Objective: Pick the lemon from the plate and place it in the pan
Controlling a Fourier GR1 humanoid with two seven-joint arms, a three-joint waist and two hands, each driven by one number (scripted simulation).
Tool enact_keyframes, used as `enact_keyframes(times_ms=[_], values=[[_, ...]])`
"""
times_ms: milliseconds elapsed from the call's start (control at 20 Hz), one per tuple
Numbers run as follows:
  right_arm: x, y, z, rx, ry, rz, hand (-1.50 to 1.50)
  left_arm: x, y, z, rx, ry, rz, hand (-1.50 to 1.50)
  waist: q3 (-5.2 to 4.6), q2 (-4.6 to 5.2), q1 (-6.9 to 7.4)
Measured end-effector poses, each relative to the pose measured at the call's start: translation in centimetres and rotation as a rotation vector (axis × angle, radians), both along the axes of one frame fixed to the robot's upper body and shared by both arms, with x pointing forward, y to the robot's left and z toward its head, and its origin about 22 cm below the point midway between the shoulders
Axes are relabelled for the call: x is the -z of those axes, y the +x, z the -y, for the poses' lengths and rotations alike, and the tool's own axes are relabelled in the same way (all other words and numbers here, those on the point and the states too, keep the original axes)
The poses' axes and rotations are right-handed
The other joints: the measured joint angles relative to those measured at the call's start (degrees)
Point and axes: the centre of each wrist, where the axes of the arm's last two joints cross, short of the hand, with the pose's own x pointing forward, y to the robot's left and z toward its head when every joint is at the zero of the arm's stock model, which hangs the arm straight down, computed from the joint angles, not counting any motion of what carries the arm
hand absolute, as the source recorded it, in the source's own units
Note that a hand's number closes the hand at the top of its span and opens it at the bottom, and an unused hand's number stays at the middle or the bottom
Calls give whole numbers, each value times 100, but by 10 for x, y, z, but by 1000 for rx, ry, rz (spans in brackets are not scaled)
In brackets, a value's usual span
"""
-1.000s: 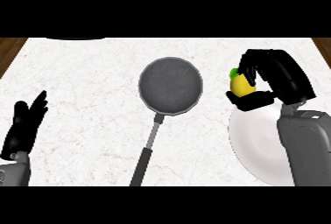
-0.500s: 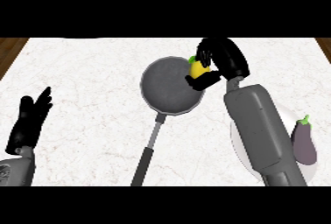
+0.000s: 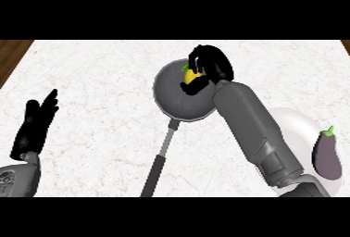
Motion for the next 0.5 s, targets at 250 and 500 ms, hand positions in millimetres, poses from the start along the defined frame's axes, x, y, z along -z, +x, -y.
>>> enact_keyframes(times_ms=[250,500], values=[[24,0,2,13,87,-72,-150,-3,6,9,39,-3,4,0,6,54,210],[37,0,2,4,151,-141,-150,-2,13,15,64,-7,10,0,6,95,354]])
